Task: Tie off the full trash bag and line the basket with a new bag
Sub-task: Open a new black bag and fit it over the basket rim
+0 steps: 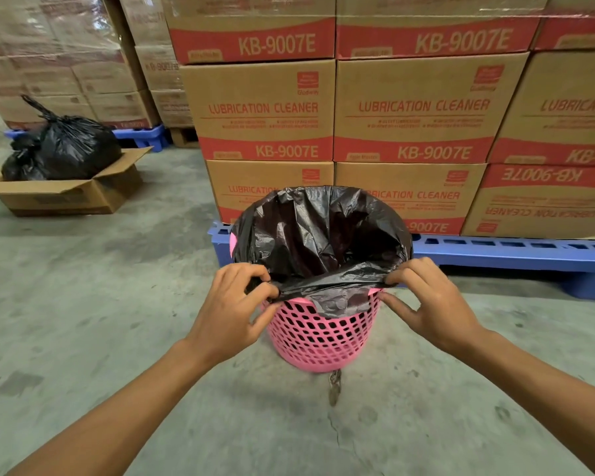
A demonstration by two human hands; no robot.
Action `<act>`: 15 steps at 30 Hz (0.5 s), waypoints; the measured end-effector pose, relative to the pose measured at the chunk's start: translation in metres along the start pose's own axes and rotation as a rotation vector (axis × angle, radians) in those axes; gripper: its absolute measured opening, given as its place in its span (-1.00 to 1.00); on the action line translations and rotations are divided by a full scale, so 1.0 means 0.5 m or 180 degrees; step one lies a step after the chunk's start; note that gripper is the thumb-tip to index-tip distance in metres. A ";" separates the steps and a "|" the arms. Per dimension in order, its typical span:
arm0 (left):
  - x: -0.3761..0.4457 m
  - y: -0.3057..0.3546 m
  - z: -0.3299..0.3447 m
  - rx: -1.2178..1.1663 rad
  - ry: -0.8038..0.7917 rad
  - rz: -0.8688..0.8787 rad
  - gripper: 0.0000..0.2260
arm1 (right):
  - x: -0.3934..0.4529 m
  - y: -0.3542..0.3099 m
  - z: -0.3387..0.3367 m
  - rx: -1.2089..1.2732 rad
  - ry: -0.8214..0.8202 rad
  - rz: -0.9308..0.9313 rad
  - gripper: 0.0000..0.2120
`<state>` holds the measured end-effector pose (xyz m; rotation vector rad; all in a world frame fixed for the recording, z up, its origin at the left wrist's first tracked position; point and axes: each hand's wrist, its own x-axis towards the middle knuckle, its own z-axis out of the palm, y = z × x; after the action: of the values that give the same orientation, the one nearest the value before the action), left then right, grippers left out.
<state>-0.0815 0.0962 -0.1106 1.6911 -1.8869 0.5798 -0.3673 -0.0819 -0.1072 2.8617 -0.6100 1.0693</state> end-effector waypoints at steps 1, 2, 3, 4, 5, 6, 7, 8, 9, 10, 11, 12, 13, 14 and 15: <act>0.000 0.000 0.000 -0.0003 -0.0025 0.0044 -0.84 | 0.002 -0.002 0.003 -0.0047 0.0025 -0.0079 -0.80; -0.002 -0.002 0.002 -0.0012 -0.0038 0.0067 -0.86 | 0.003 -0.003 0.007 -0.0080 0.0044 -0.0130 -0.81; -0.007 -0.004 0.005 -0.0026 -0.0042 0.0074 -0.87 | 0.001 -0.002 0.011 -0.0094 0.0034 -0.0163 -0.84; -0.013 -0.006 0.007 -0.0047 -0.0060 0.0066 -0.87 | -0.004 -0.001 0.016 -0.0091 -0.0017 -0.0187 -0.86; -0.020 -0.008 0.009 -0.0067 -0.0094 0.0051 -0.86 | -0.010 0.001 0.020 -0.0090 -0.0104 -0.0217 -0.88; -0.027 -0.011 0.010 -0.0081 -0.0150 0.0045 -0.85 | -0.017 0.004 0.023 -0.0101 -0.0215 -0.0251 -0.88; -0.033 -0.015 0.009 -0.0114 -0.0224 0.0038 -0.83 | -0.024 0.008 0.023 -0.0104 -0.0330 -0.0264 -0.86; -0.037 -0.018 0.006 -0.0197 -0.0295 -0.0006 -0.82 | -0.029 0.013 0.021 -0.0067 -0.0425 -0.0239 -0.83; -0.039 -0.022 0.002 -0.0336 -0.0332 -0.0131 -0.81 | -0.030 0.018 0.016 0.0022 -0.0475 -0.0163 -0.80; -0.038 -0.027 -0.005 -0.0520 -0.0295 -0.0342 -0.81 | -0.027 0.021 0.010 0.0170 -0.0457 -0.0007 -0.78; -0.031 -0.034 -0.012 -0.0721 -0.0160 -0.0614 -0.81 | -0.019 0.022 0.002 0.0379 -0.0351 0.0230 -0.76; -0.018 -0.041 -0.019 -0.0911 0.0030 -0.0945 -0.82 | -0.006 0.021 -0.007 0.0614 -0.0174 0.0524 -0.75; 0.002 -0.048 -0.025 -0.1053 0.0203 -0.1346 -0.82 | 0.014 0.021 -0.014 0.0816 0.0005 0.0828 -0.73; 0.030 -0.055 -0.032 -0.1189 0.0284 -0.1797 -0.82 | 0.038 0.023 -0.018 0.0941 0.0088 0.1100 -0.70; 0.063 -0.063 -0.035 -0.1381 0.0250 -0.2293 -0.80 | 0.066 0.028 -0.019 0.0997 0.0017 0.1318 -0.65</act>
<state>-0.0506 0.0793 -0.0781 1.8354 -1.1084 -0.0512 -0.3559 -0.1049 -0.0807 3.0687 -1.1715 1.3274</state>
